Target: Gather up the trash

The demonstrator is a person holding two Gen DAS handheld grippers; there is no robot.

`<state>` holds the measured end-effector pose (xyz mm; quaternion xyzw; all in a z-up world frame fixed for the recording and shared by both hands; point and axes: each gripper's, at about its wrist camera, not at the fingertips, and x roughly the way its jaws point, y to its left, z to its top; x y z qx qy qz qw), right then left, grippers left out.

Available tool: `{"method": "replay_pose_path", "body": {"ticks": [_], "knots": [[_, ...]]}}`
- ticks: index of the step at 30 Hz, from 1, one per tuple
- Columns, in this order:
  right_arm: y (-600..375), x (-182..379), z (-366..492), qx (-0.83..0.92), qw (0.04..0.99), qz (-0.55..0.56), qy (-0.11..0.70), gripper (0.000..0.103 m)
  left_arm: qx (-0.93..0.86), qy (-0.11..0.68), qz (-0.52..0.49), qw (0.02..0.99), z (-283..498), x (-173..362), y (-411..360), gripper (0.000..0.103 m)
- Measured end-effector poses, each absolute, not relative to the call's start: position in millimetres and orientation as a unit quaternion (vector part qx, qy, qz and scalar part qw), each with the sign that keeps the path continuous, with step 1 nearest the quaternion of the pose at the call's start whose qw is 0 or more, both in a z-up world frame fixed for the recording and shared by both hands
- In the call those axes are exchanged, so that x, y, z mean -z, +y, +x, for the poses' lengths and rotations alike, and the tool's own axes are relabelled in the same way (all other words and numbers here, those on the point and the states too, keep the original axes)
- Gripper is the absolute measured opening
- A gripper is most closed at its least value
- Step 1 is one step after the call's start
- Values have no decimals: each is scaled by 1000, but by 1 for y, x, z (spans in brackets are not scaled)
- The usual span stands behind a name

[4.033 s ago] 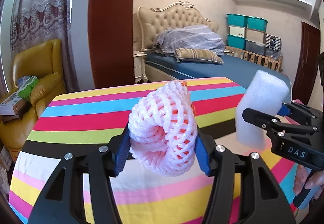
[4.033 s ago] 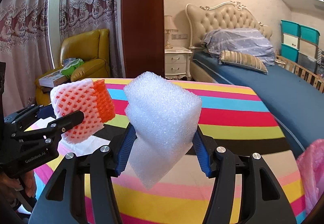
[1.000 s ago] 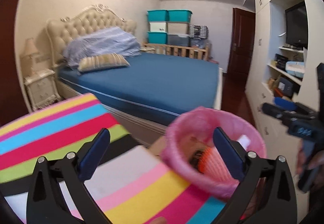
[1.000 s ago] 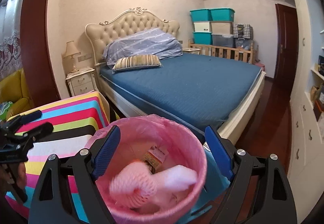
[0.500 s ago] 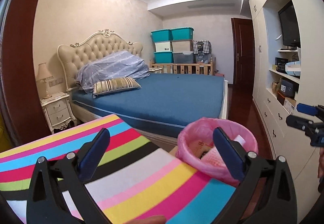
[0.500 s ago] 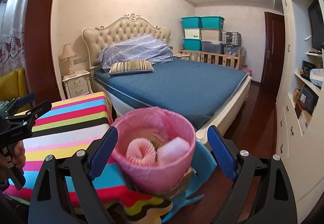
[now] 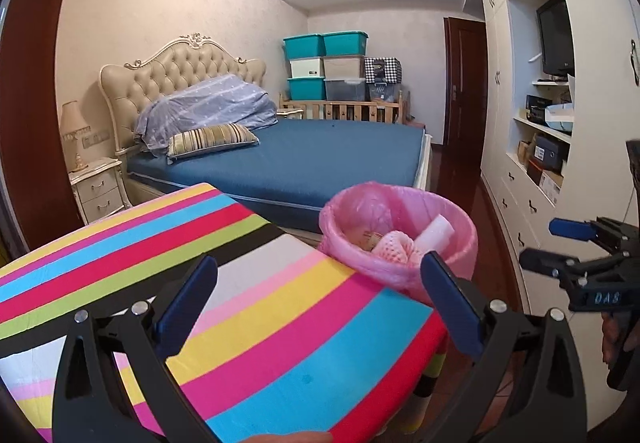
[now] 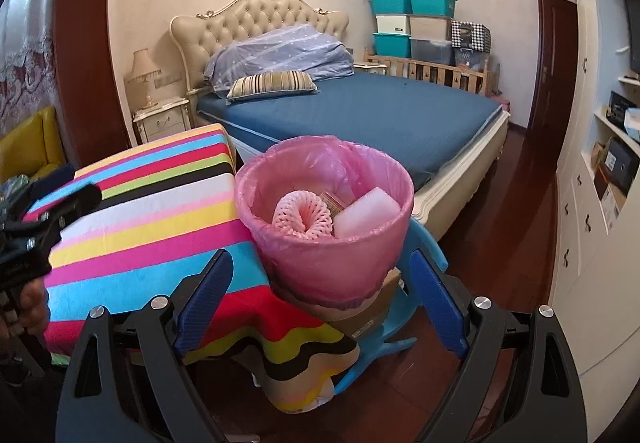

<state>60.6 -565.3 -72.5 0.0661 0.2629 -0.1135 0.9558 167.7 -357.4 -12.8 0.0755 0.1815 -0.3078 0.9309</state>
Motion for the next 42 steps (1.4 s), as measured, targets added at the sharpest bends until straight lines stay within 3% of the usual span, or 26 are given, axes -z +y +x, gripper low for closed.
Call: {"method": "replay_pose_path", "body": {"ticks": [42], "knots": [[-542,63,54,67,971,43,224,85,324,181,84,925,160,26,-366,98]]}}
